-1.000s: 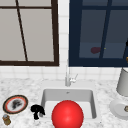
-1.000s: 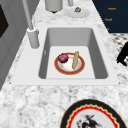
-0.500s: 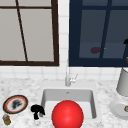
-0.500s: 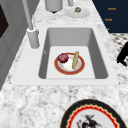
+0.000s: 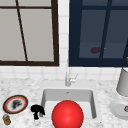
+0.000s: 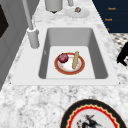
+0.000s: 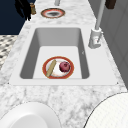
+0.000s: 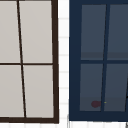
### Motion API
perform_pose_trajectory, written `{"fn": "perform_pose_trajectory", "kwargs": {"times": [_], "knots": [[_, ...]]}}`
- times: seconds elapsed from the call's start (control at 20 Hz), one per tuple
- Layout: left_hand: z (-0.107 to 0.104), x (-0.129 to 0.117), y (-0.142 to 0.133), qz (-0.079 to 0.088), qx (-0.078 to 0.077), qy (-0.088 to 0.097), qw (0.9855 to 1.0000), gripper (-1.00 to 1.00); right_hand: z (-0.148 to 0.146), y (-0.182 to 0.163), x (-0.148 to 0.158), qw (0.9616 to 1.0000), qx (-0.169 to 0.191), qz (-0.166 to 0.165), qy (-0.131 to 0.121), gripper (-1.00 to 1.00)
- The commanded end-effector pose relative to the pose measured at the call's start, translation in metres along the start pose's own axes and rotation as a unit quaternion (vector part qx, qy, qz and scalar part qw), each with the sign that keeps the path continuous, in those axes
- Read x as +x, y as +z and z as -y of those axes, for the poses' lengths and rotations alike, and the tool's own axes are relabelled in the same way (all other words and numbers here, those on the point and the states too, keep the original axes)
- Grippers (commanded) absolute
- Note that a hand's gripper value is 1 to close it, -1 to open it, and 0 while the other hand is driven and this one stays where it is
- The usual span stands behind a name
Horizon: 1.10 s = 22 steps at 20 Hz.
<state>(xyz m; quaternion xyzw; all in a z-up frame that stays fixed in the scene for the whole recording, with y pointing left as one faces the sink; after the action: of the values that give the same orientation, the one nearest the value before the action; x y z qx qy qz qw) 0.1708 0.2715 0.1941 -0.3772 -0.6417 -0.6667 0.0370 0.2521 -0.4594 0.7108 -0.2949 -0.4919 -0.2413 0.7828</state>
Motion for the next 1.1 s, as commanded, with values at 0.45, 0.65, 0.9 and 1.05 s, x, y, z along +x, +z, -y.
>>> {"fn": "perform_pose_trajectory", "kwargs": {"times": [0.45,0.65,0.9,1.05], "knots": [[0.0,0.0,0.0,0.0,0.0,0.0,1.0,0.0,-0.02,-0.014,-0.044,0.9895,-0.125,-0.011,-0.072,-1.0],[0.0,0.0,0.0,0.0,0.0,0.0,1.0,0.0,-0.05,-0.018,-0.053,0.9888,-0.129,-0.016,-0.074,-1.0],[0.0,0.0,0.0,0.0,0.0,0.0,1.0,0.0,-0.072,-0.035,-0.051,0.9889,-0.127,-0.022,-0.073,-1.0],[0.0,0.0,0.0,0.0,0.0,0.0,1.0,0.0,-0.081,-0.05,-0.05,0.9918,-0.099,-0.019,-0.079,-1.0]]}}
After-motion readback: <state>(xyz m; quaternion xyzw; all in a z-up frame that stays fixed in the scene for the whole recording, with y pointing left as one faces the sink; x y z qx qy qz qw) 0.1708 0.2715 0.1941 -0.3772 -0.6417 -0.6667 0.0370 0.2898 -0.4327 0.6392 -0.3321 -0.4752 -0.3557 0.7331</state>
